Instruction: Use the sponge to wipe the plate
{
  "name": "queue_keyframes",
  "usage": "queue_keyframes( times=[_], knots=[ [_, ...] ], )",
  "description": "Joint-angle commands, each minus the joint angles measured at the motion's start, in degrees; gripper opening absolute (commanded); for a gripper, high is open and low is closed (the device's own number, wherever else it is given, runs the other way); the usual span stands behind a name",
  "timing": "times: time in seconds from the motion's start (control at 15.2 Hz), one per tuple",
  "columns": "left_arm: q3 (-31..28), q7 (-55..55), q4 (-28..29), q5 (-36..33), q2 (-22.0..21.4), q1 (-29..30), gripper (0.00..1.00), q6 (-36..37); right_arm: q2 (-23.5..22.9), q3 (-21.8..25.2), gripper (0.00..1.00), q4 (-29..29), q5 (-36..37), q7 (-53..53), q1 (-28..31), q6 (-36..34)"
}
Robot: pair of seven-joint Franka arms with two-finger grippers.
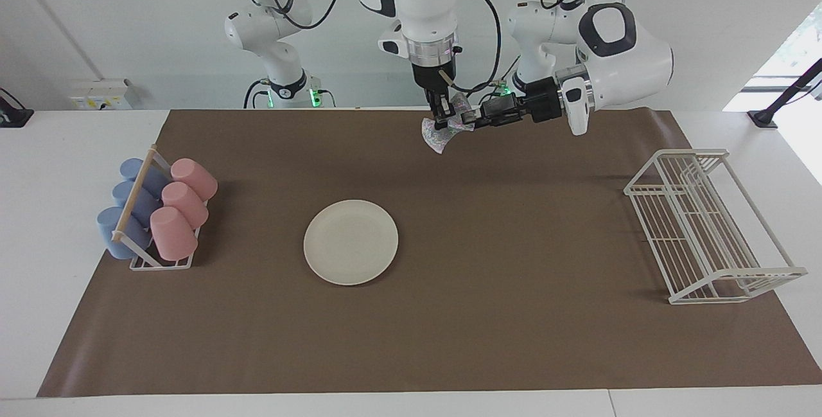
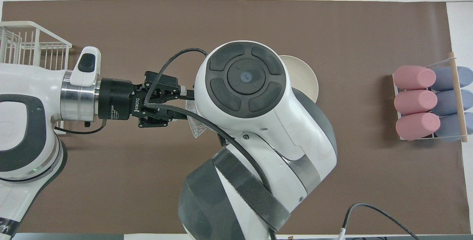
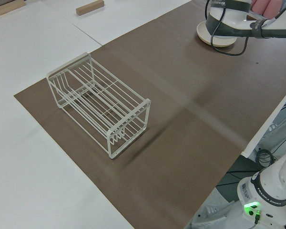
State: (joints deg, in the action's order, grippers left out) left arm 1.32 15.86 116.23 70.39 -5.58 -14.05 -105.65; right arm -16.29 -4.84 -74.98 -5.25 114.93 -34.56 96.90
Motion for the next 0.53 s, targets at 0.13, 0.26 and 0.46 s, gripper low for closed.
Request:
queue_keyframes(
  times=[0.13,0.26,0.46],
  knots=[
    [-0.6,2.4,1.3,0.0,-1.5,-0.6,0.0,0.7,0.0,-0.3,0.0,-0.1,0.6,0.6,0.5,0.4],
    [-0.6,2.5,1.4,0.0,-1.6,-0.3,0.0,0.8,0.0,-0.3,0.0,-0.1,0.6,0.6,0.5,0.4],
    [-0.7,2.5,1.4,-0.3,-1.7,0.0,0.0,1.7,0.1,-0.3,0.0,-0.1,0.2,0.4,0.5,0.4]
  ],
)
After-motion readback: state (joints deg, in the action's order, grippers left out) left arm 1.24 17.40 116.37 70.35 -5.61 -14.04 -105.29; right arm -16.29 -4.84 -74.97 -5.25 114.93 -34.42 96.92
